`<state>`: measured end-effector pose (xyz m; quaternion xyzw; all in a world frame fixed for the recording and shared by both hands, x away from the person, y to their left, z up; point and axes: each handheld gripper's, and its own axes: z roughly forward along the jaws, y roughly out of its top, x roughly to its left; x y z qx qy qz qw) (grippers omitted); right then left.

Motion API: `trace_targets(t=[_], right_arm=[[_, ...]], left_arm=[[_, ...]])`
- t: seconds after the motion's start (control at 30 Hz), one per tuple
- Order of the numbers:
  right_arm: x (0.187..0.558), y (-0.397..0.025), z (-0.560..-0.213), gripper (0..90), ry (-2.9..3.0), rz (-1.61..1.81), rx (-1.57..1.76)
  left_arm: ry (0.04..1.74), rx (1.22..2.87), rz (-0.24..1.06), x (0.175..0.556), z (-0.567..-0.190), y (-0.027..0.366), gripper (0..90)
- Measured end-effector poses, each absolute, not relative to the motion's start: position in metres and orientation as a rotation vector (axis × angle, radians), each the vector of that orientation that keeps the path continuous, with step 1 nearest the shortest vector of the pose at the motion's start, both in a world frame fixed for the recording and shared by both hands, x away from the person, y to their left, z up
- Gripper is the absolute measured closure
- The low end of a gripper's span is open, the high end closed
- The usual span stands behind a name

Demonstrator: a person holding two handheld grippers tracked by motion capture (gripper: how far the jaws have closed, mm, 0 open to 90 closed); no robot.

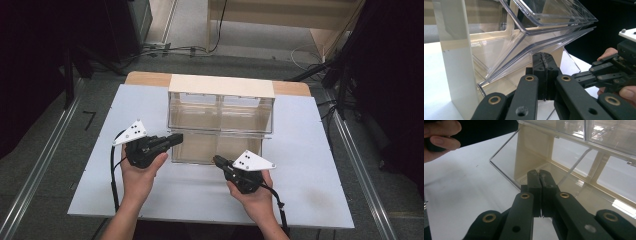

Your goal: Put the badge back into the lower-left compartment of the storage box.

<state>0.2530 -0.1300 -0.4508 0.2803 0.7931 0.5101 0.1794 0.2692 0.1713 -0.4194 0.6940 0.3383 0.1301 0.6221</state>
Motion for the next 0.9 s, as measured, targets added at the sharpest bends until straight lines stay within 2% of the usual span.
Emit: trace_targets(t=[0.8,0.9], right_arm=[[0.267,-0.113,-0.468,86.1,2.234,1.407,0.777],[0.267,-0.112,-0.468,82.2,2.242,1.404,0.779]], left_arm=[[0.776,1.598,0.292,0.270,-0.421,0.168,90.0],[0.776,1.596,0.292,0.270,-0.421,0.168,90.0]])
